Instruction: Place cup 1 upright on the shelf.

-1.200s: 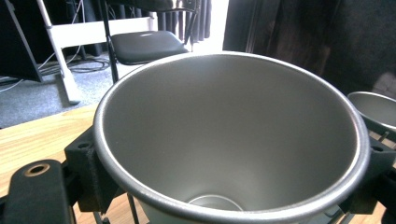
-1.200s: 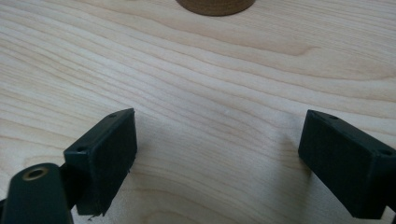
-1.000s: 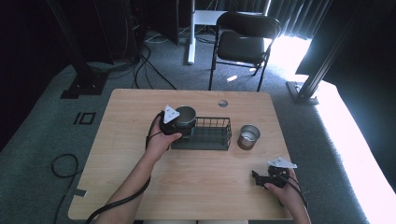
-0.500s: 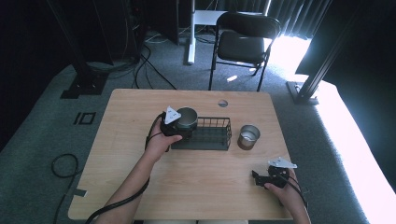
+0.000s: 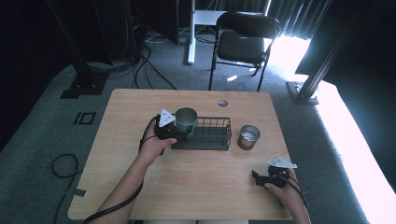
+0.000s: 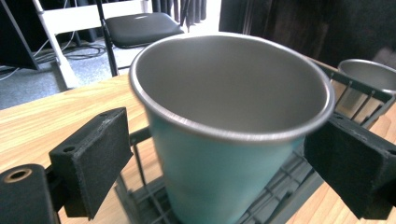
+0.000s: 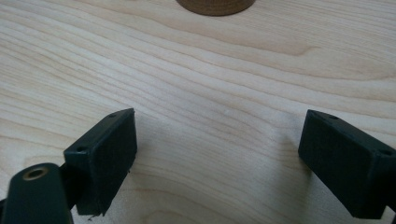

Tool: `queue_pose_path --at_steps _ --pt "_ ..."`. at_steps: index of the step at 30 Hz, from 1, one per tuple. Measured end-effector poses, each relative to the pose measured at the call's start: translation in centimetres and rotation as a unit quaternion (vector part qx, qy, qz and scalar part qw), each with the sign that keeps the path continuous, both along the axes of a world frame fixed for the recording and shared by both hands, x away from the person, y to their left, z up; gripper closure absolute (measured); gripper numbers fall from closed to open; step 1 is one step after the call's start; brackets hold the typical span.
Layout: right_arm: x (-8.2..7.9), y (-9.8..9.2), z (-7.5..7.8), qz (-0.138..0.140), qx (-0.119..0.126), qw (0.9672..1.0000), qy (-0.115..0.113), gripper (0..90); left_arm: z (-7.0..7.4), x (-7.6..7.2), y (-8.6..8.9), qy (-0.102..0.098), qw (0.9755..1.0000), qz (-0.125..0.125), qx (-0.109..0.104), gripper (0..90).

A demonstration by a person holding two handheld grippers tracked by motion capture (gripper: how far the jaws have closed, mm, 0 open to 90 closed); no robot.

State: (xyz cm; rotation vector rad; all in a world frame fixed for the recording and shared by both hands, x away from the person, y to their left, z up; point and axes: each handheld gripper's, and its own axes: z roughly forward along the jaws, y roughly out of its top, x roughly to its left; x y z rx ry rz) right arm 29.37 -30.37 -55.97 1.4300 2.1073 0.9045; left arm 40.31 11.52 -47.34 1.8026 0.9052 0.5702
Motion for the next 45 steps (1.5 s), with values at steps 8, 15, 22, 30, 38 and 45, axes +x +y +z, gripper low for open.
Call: queue_pose_path --at_steps 8,15,22,30,38,45 --pt "0.0 0.0 0.0 0.0 0.0 1.0 0.0 11.0 0.6 -1.2 1.2 -0.006 0.9999 -0.001 -0.01 8.5" --pt "0.0 0.0 0.0 0.0 0.0 1.0 0.0 11.0 0.2 -2.2 2.7 -0.003 1.0 0.007 -0.005 8.5" --pt "0.0 0.0 0.0 0.0 0.0 1.0 0.0 11.0 -0.2 -3.1 4.4 0.003 0.9998 0.018 -0.004 8.5" --pt "0.0 0.0 0.0 0.0 0.0 1.0 0.0 11.0 -1.3 -4.0 6.8 0.011 0.9992 0.037 0.001 8.5" --pt "0.0 0.0 0.0 0.0 0.0 1.0 0.0 11.0 -2.5 -4.6 8.8 0.02 0.9977 0.064 0.001 8.5" --pt "0.0 0.0 0.0 0.0 0.0 1.0 0.0 11.0 -3.7 -5.2 10.5 0.034 0.9955 0.088 0.012 8.5"
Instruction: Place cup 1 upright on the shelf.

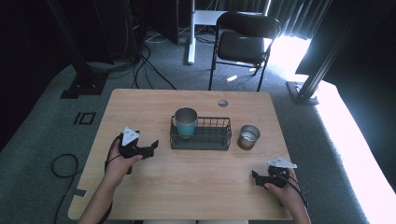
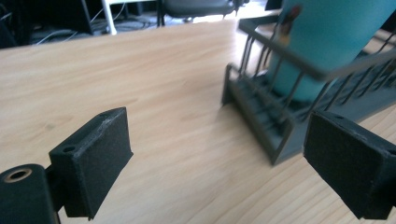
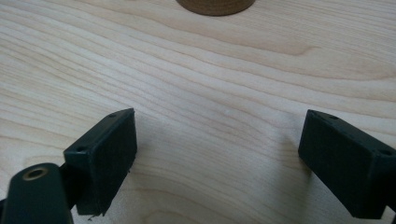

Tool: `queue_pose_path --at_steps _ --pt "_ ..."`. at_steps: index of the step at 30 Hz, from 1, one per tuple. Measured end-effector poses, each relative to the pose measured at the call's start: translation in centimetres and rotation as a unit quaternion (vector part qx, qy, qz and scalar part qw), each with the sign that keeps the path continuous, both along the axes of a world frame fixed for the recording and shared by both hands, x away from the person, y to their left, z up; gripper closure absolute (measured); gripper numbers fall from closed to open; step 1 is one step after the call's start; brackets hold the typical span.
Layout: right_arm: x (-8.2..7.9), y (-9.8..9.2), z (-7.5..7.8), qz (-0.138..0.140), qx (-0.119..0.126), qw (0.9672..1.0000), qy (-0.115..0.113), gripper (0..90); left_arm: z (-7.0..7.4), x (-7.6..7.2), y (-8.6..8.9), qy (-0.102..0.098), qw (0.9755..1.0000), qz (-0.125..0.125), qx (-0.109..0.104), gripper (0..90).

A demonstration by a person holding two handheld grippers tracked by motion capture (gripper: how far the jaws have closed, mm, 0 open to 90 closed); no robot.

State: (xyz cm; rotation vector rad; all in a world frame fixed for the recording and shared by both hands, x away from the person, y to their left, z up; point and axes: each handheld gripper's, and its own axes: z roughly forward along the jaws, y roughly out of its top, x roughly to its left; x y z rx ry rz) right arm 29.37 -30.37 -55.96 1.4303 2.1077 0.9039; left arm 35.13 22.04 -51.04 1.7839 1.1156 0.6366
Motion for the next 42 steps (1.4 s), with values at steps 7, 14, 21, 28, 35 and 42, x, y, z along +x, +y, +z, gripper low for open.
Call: queue_pose_path --at_steps 7,14,21,28,35,42 --pt "0.0 0.0 0.0 0.0 0.0 1.0 0.0 11.0 -1.0 -0.7 1.6 0.019 0.9996 0.021 -0.001 8.5" --pt "0.0 0.0 0.0 0.0 0.0 1.0 0.0 11.0 -1.6 -1.6 3.0 0.028 0.9989 0.036 -0.008 8.5" --pt "0.0 0.0 0.0 0.0 0.0 1.0 0.0 11.0 -2.3 -2.3 4.2 0.052 0.9974 0.049 -0.008 8.6" --pt "0.0 0.0 0.0 0.001 -0.001 1.0 -0.001 11.0 -3.0 -3.2 5.7 0.08 0.9952 0.056 -0.004 8.6" --pt "0.0 0.0 0.0 0.001 -0.001 1.0 -0.001 11.0 -3.6 -4.4 7.5 0.088 0.9924 0.086 0.002 8.6" --pt "0.0 0.0 0.0 0.001 -0.001 1.0 -0.001 11.0 -3.9 -5.3 8.9 0.094 0.9879 0.123 0.01 8.6"
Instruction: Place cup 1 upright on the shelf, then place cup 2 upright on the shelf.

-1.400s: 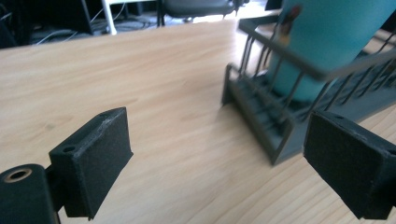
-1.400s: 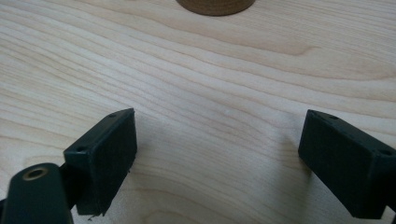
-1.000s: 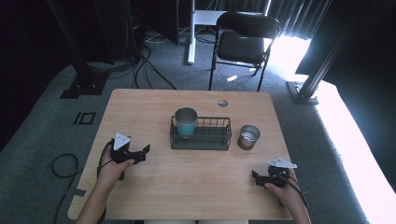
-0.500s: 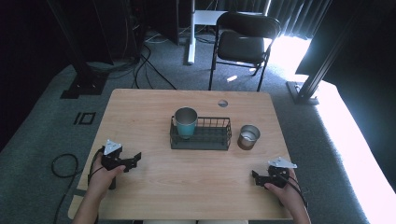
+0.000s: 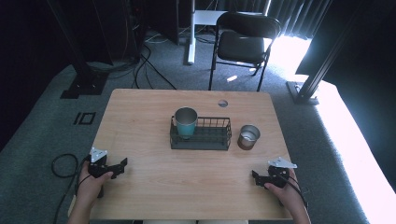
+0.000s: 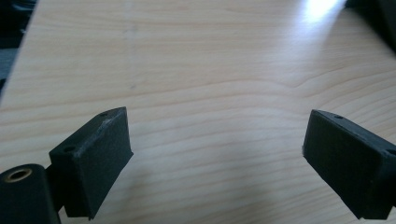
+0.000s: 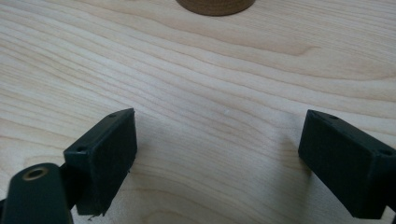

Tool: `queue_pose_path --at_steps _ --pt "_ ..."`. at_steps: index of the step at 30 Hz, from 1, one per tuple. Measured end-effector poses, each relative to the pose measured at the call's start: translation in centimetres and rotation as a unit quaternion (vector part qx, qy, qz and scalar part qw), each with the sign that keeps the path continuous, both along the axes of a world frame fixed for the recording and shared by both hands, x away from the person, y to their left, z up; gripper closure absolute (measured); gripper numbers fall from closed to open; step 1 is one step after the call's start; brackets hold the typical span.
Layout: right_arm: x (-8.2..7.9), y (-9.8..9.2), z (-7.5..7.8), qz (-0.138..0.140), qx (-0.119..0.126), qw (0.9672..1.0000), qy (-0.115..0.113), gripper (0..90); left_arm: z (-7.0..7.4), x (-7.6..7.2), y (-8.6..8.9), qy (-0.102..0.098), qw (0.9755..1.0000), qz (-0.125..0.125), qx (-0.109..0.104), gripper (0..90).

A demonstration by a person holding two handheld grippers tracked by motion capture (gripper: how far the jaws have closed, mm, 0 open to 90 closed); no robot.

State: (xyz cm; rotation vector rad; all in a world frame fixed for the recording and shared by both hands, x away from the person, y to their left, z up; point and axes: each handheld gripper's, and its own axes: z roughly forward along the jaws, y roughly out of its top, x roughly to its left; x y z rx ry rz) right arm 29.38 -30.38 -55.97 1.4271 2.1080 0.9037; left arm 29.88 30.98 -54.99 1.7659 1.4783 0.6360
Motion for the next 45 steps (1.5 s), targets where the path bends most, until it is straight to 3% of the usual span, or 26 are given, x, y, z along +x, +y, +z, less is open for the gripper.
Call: queue_pose_path --at_steps 11,15,16,19,25,45 --pt "0.0 0.0 0.0 0.0 0.0 1.0 0.0 11.0 -0.5 -1.1 1.7 0.016 0.9988 0.043 0.017 8.6" --pt "0.0 0.0 0.0 0.0 0.0 1.0 0.0 11.0 -0.7 -1.0 1.8 0.056 0.9973 0.04 0.027 8.6" --pt "0.0 0.0 0.0 0.0 0.0 1.0 0.0 11.0 -0.8 -1.0 1.6 0.057 0.9969 0.037 0.038 8.6" --pt "0.0 0.0 0.0 0.0 0.0 1.0 -0.001 11.0 -0.8 -0.9 1.4 0.06 0.9962 0.033 0.054 8.5" --pt "0.0 0.0 0.0 0.0 0.0 1.0 0.0 11.0 -0.8 -0.7 0.9 0.063 0.9957 0.042 0.053 5.1" --pt "0.6 0.7 0.1 -0.003 0.005 1.0 -0.006 11.1 -0.9 -0.5 0.6 0.067 0.9956 0.037 0.055 3.9"
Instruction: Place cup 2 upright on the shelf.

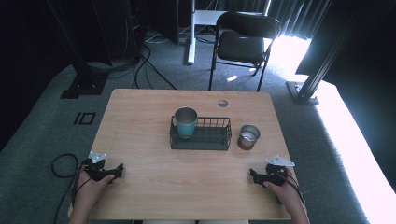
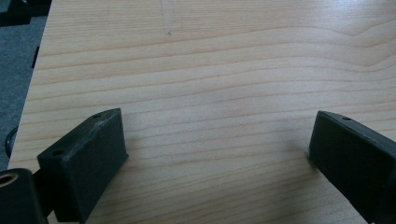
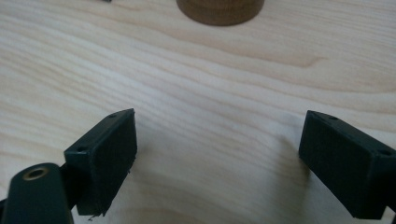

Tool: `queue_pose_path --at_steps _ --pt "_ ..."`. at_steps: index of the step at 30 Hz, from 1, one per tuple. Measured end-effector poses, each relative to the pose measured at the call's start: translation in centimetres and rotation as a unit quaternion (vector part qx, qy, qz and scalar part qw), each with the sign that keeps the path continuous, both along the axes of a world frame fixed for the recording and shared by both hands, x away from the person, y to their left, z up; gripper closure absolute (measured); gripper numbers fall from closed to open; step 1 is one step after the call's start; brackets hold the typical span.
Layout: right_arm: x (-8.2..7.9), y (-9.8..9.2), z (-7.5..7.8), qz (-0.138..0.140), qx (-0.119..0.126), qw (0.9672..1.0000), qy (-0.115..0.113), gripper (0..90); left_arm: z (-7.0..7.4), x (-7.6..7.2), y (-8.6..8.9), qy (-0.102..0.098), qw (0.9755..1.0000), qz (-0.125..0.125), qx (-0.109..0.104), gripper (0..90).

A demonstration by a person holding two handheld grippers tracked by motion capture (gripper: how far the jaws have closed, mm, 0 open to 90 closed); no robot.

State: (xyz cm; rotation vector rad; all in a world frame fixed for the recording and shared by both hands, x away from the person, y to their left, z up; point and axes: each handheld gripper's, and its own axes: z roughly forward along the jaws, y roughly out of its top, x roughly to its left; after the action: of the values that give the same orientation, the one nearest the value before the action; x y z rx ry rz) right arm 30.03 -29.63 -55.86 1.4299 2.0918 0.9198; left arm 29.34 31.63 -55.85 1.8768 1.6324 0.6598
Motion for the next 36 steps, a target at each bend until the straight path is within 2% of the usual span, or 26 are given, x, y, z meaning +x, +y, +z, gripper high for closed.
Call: queue_pose_path --at_steps 5,8,15,20,23,32,36 --pt "0.6 0.4 0.3 -0.003 0.01 0.9998 -0.015 11.1 0.0 0.1 -0.1 0.002 1.0 0.004 0.0 1.9" --pt "1.0 0.5 0.6 -0.005 0.005 0.9997 -0.022 11.1 0.0 0.1 -0.1 0.002 1.0 0.004 0.0 1.9" --pt "2.4 0.7 1.1 -0.017 0.013 0.9991 -0.037 12.1 0.0 0.1 -0.1 0.002 1.0 0.004 0.0 1.9" --pt "3.5 0.7 1.3 -0.024 0.007 0.9987 -0.045 13.8 0.0 0.1 -0.1 0.002 1.0 0.004 0.0 1.9" --pt "4.2 0.9 1.7 -0.021 0.021 0.9979 -0.057 13.0 0.0 0.1 -0.1 0.002 1.0 0.004 0.0 1.9" --pt "5.8 1.6 2.6 -0.023 0.032 0.9942 -0.1 12.8 0.0 0.1 -0.1 0.002 1.0 0.004 -0.001 1.9" --pt "6.4 2.0 2.6 -0.016 0.038 0.9934 -0.107 12.4 0.0 0.1 -0.1 0.002 1.0 0.004 0.0 1.9"
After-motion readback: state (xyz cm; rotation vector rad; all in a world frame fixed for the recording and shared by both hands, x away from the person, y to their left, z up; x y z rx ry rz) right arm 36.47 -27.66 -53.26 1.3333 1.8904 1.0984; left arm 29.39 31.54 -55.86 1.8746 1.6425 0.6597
